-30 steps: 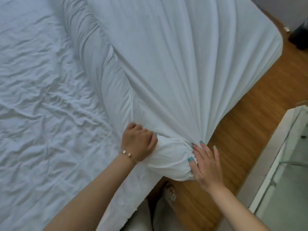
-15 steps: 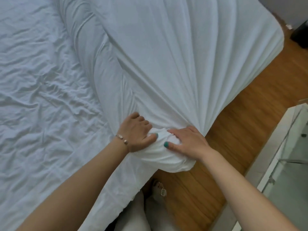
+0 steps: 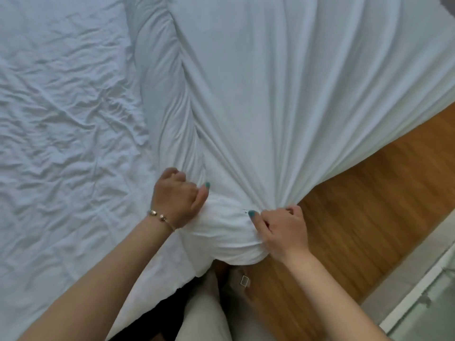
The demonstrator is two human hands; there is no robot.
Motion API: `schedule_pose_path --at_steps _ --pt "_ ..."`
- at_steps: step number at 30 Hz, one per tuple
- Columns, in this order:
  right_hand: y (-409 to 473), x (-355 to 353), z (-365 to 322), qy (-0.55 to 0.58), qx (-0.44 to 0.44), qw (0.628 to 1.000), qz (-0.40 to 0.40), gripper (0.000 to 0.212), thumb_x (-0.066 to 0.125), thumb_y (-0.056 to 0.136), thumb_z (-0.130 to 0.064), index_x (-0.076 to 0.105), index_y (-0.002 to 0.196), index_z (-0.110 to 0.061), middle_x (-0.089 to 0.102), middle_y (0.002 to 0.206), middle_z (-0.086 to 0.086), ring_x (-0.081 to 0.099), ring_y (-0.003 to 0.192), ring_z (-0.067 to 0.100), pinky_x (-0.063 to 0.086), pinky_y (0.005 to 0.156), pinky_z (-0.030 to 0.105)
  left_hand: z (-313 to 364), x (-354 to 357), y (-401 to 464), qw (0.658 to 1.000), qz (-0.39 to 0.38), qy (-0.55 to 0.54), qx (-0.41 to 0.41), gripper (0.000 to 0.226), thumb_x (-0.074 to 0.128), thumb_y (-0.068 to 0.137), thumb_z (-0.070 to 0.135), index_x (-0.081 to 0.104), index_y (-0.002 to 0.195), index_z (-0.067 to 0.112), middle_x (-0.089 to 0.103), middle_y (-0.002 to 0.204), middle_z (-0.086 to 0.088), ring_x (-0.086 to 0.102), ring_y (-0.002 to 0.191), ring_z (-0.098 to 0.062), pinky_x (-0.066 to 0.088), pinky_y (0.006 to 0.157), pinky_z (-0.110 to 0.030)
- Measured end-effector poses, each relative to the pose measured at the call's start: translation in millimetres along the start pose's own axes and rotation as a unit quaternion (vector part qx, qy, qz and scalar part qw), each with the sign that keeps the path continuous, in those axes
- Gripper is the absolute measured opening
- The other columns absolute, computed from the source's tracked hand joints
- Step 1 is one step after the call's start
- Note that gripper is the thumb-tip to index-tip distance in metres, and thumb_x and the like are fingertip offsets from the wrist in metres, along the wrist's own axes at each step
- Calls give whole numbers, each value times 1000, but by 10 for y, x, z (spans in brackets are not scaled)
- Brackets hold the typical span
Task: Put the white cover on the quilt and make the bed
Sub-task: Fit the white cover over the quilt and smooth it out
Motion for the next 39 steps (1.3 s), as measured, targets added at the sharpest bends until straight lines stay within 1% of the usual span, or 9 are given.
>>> schedule_pose_path --at_steps 4,7,11,15,20,24,27,33,39 --pt "413 131 -156 71 -61 986 -138 25 47 101 -30 62 90 -13 47 87 -7 45 82 11 37 77 28 515 472 668 913 -357 121 160 55 25 101 47 70 91 17 70 97 -4 59 92 -19 31 94 -33" --pt "542 165 -144 159 6 962 -222 24 47 102 -32 57 122 -24 53 106 -13 55 96 10 43 86 26 559 751 664 869 -430 173 176 57 17 99 51 59 124 22 58 131 -2 47 122 -19 31 96 -36" --pt "458 136 -296 58 -47 966 -249 53 24 101 -53 53 136 -26 52 139 -11 40 129 12 23 103 25 220 622 426 910 -358 162 134 68 10 91 53 65 114 21 64 121 -2 51 110 -19 26 84 -37" --pt "108 255 -484 17 -52 982 -180 90 -13 83 -74 48 139 -38 43 144 -19 31 134 9 15 105 25 -337 188 -269 988 -134 -47 58 54 25 79 42 71 74 14 69 83 2 60 111 -20 31 90 -32" --pt "-415 687 -585 0 -83 986 -146 51 11 100 -60 37 142 -51 54 127 -24 46 114 7 24 100 28 -899 265 -1389 996 44 -80 -11 43 38 83 26 74 103 15 69 116 4 47 131 -22 26 108 -43" --pt "-226 636 -655 58 -4 994 -97 45 22 97 -54 60 121 -48 60 92 -23 51 87 4 36 89 33 -943 356 -1320 991 54 -125 8 42 39 81 28 73 104 18 69 117 5 48 130 -21 26 105 -43" --pt "151 548 -926 12 19 989 -144 43 28 91 -64 61 97 -37 53 99 -19 48 90 5 42 83 30 -709 168 -1057 980 60 -169 -81 32 45 83 33 74 88 20 69 112 10 49 127 -16 23 106 -41" --pt "822 632 -1234 84 12 974 -210 46 48 95 -51 40 139 -41 49 130 -10 49 118 13 44 86 30 -349 137 -822 959 -13 -108 -262 32 48 79 40 70 94 23 52 141 -2 37 134 -13 10 114 -43" --pt "874 651 -1036 181 11 947 -265 25 64 90 -28 62 115 -30 66 85 -7 60 79 9 46 75 24 -117 55 -746 901 -13 -38 -431 35 70 72 46 69 101 25 36 151 -3 25 143 -29 14 112 -50"
Point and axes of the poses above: each hand's wrist, its own y-axis towards the middle knuckle, its own x-axis out of the palm, z = x × y, the point moved 6 cm from there along y, towards the middle knuckle
